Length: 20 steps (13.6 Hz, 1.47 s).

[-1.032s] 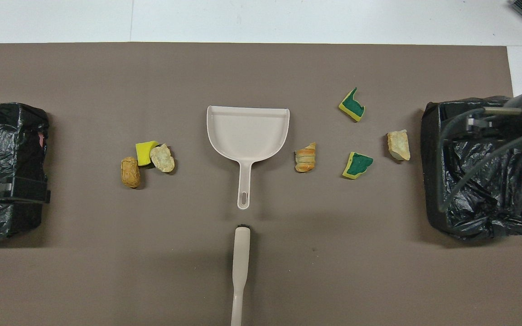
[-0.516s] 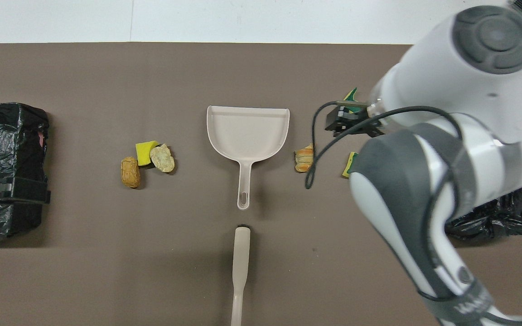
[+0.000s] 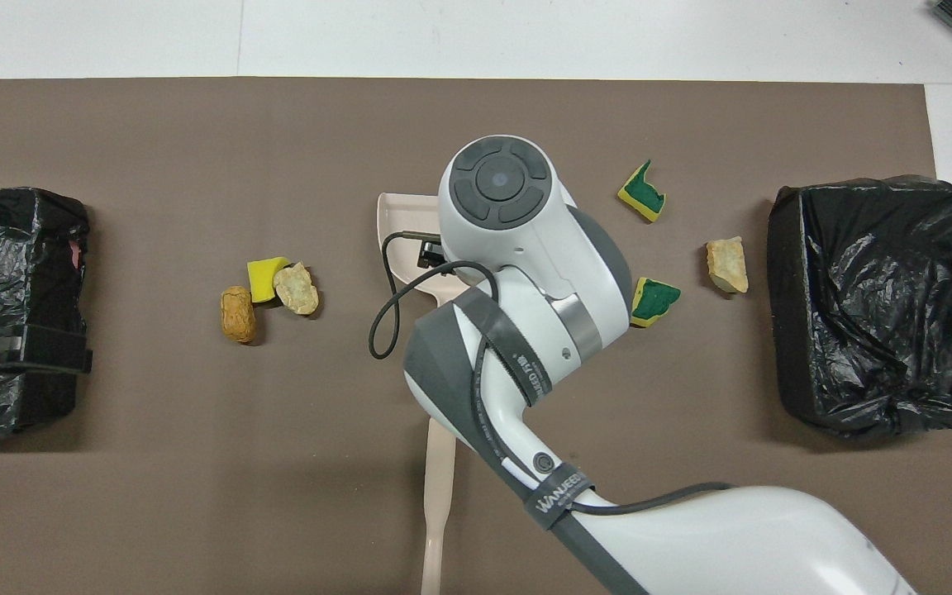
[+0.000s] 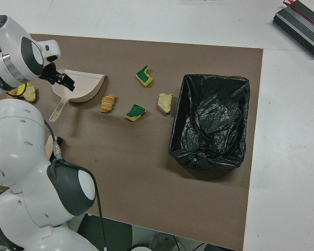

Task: Sweep and dump trash in bin
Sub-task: 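Reach the right gripper to the cream dustpan handle and grasp it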

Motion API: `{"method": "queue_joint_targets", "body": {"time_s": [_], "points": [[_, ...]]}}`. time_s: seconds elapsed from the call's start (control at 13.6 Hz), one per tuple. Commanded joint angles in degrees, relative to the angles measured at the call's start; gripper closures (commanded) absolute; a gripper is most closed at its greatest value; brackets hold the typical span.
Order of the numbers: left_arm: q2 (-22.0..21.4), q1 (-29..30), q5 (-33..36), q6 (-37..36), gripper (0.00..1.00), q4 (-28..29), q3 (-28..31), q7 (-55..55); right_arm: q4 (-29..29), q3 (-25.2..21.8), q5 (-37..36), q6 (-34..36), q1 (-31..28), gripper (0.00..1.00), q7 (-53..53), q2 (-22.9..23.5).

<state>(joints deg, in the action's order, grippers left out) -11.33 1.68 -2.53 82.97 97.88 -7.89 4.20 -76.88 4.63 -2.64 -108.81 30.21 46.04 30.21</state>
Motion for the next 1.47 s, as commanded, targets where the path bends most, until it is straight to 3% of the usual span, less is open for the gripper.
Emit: {"method": "queue_joint_targets", "body": {"time_s": [0.0,0.22,0.44,0.59,0.74,0.88,1.03,1.11,1.4], "points": [[-1.41,-1.06,-0.46,-0.45,0.00,1.35,0.60,0.55,-2.73,0.02,-1.31,-4.29,0.73,0.00,1.77,0.64],[-1.41,-1.06,-0.45,-0.53,0.00,1.35,0.60,0.55,-8.62,0.20,-0.96,-8.87,1.87,0.00,1.77,0.37],[-1.41,-1.06,-0.54,-0.45,0.00,1.35,0.60,0.64,-8.99,0.20,-1.05,-9.58,3.45,0.00,1.59,1.51],[-1.41,-1.06,-0.45,-0.45,0.00,1.35,0.60,0.64,-8.81,0.20,-1.40,-8.79,3.72,0.06,1.77,1.43],[-1.41,-1.15,-0.46,-0.45,0.00,1.35,0.60,0.64,-8.99,0.20,-1.58,-8.88,3.72,0.19,1.77,1.43],[-1.41,-1.06,-0.54,-0.45,0.00,1.35,0.60,0.64,-9.34,0.20,-1.49,-8.70,4.59,0.41,1.77,1.34],[-1.41,-1.06,-0.54,-0.45,0.00,1.35,0.60,0.64,-9.43,0.20,-1.23,-8.61,4.51,0.75,1.86,1.25],[-1.41,-1.06,-0.54,-0.45,0.00,1.35,0.60,0.64,-9.34,0.11,-1.23,-8.70,4.42,1.00,1.77,1.34],[-2.64,-1.15,-0.46,0.60,0.00,3.27,0.60,0.02,-8.99,0.20,-1.40,-8.61,2.23,1.00,-0.41,-0.41]]}}
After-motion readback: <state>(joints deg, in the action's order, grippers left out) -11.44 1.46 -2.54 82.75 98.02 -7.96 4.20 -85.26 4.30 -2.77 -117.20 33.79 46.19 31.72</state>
